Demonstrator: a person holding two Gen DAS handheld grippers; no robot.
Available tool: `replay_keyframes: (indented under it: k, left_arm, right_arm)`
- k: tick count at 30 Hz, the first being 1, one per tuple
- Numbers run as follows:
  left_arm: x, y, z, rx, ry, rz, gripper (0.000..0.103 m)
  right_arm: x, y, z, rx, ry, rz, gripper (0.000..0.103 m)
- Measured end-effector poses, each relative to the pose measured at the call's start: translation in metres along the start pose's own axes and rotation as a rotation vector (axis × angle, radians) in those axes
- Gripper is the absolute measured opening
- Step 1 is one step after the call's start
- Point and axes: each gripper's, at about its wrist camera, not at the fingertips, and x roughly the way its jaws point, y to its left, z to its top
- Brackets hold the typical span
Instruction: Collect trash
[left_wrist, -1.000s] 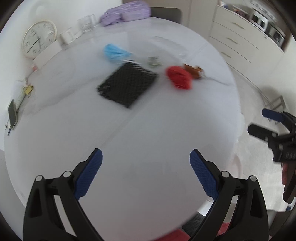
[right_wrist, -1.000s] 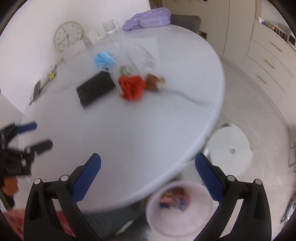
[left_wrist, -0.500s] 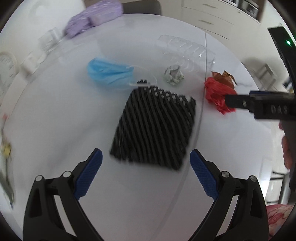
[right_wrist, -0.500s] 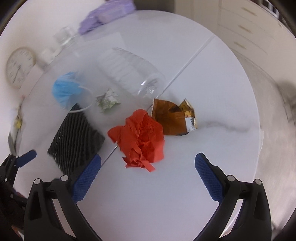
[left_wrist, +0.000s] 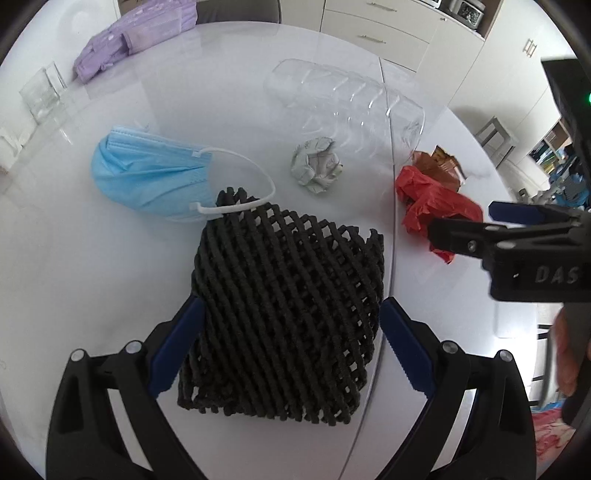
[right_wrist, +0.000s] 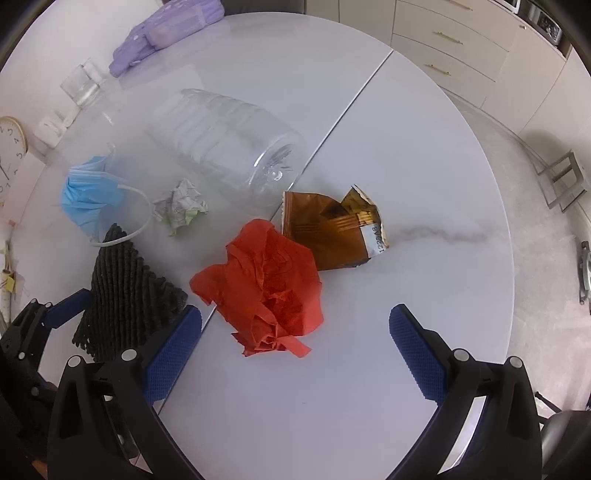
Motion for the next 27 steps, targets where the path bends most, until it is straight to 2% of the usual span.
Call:
replay_keyframes:
  k: [3, 6, 9, 10, 11, 18, 19, 21, 23, 25, 27]
  left_arm:
    - [-0.001, -0.003, -0.005, 0.006, -0.015, 0.03, 0.082]
    - [-0.006, 0.0, -0.007, 0.007, -0.045, 0.036, 0.063]
    - [-0.013, 0.011, -0.01, -0.002, -0.064, 0.044, 0.034]
    - [-0.014, 0.014, -0.012, -0.007, -0.066, 0.056, 0.029]
    - [-0.016, 0.019, -0.013, -0.016, -0.072, 0.036, 0.025]
    - [-0.02, 0.04, -0.017, -0.079, -0.08, -0.037, 0.024]
    - [-0.02, 0.043, -0.015, -0.09, -0.08, -0.042, 0.027]
    - [-0.022, 0.047, -0.013, -0.107, -0.076, -0.075, 0.036]
    - [-0.03, 0.054, -0.012, -0.137, -0.093, -0.105, 0.058]
    - [-0.038, 0.058, -0.014, -0.159, -0.11, -0.128, 0.068]
    - [-0.042, 0.066, -0.01, -0.18, -0.121, -0.159, 0.073]
  right_arm:
    - [-0.003, -0.004, -0.001, 0.0, 0.001, -0.005, 0.101]
    - [-0.005, -0.006, -0.002, 0.033, 0.005, 0.023, 0.101]
    - [-0.003, -0.006, -0.004, 0.059, 0.014, 0.068, 0.101]
    - [-0.003, -0.006, -0.005, 0.066, 0.015, 0.072, 0.101]
    - [-0.003, -0.007, -0.005, 0.069, 0.017, 0.073, 0.101]
    - [0.0, -0.01, -0.007, 0.104, 0.054, 0.141, 0.101]
    - [0.0, -0.01, -0.007, 0.103, 0.055, 0.144, 0.101]
    - [-0.001, -0.012, -0.006, 0.102, 0.053, 0.146, 0.101]
    - [-0.003, -0.015, -0.007, 0.107, 0.055, 0.155, 0.101]
    - [-0.004, -0.018, -0.007, 0.112, 0.053, 0.159, 0.101]
    - [-0.004, -0.019, -0.006, 0.115, 0.052, 0.165, 0.101]
